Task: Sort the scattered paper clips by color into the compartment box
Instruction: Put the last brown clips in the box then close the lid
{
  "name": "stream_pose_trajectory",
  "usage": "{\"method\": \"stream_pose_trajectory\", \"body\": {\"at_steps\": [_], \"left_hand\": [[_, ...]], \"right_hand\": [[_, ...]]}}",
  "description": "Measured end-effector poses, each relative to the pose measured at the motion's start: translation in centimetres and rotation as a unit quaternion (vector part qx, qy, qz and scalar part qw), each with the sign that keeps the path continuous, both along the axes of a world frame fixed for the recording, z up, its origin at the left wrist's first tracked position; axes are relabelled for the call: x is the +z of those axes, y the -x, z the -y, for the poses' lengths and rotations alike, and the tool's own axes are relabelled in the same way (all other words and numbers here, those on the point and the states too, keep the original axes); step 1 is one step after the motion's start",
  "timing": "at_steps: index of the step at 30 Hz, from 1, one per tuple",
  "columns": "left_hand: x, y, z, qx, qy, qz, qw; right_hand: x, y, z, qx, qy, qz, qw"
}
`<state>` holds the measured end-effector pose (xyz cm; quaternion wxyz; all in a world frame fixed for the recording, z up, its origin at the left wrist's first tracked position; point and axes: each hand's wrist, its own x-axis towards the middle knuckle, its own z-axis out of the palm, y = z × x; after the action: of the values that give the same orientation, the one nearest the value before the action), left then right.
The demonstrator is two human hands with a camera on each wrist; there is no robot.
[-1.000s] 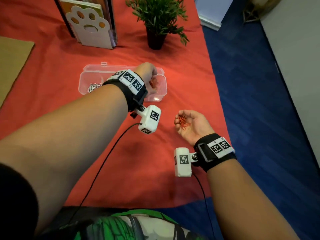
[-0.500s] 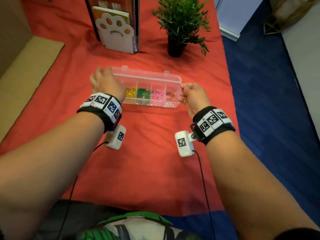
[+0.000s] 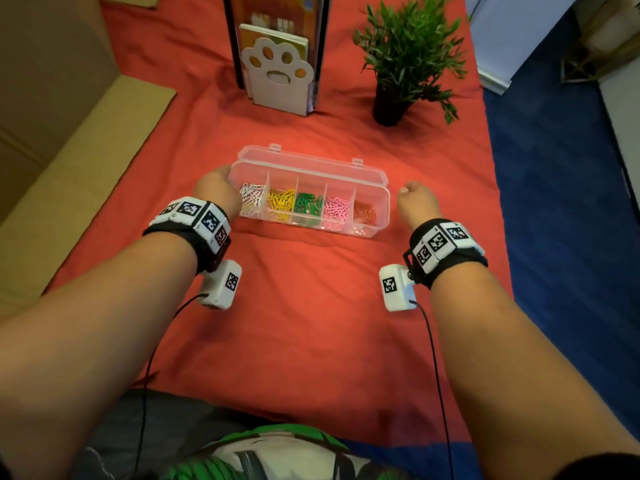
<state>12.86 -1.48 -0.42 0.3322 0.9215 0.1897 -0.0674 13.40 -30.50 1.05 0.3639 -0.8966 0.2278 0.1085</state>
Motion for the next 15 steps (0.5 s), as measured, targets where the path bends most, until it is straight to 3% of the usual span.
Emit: {"method": "stream_pose_trajectory", "body": {"at_steps": [3,8,13,15], "left_hand": [[-0.3,0.3,-0.4,-0.002,0.004,-0.011,1.000],[0.2,0.6,-0.3,0.001,0.048,-0.015,0.999],[0.7,0.1,-1.1,0.058,0.206,-0.058,0.975],[0.9,0.0,-1.0,0.136,0.308,-0.072,0.939]], "right_hand": [[-1.4,-0.4,-0.3,-0.041,-0.144,-0.053,0.987],[-1.1,-0.5,-1.0,-0.118,-0.289,0.031,0.949],[-0.3,0.6,-0.2,-0.119,-0.308,0.115,0.937],[0.1,1.3,0.4,-0.123,-0.293,0.139,0.938]]}}
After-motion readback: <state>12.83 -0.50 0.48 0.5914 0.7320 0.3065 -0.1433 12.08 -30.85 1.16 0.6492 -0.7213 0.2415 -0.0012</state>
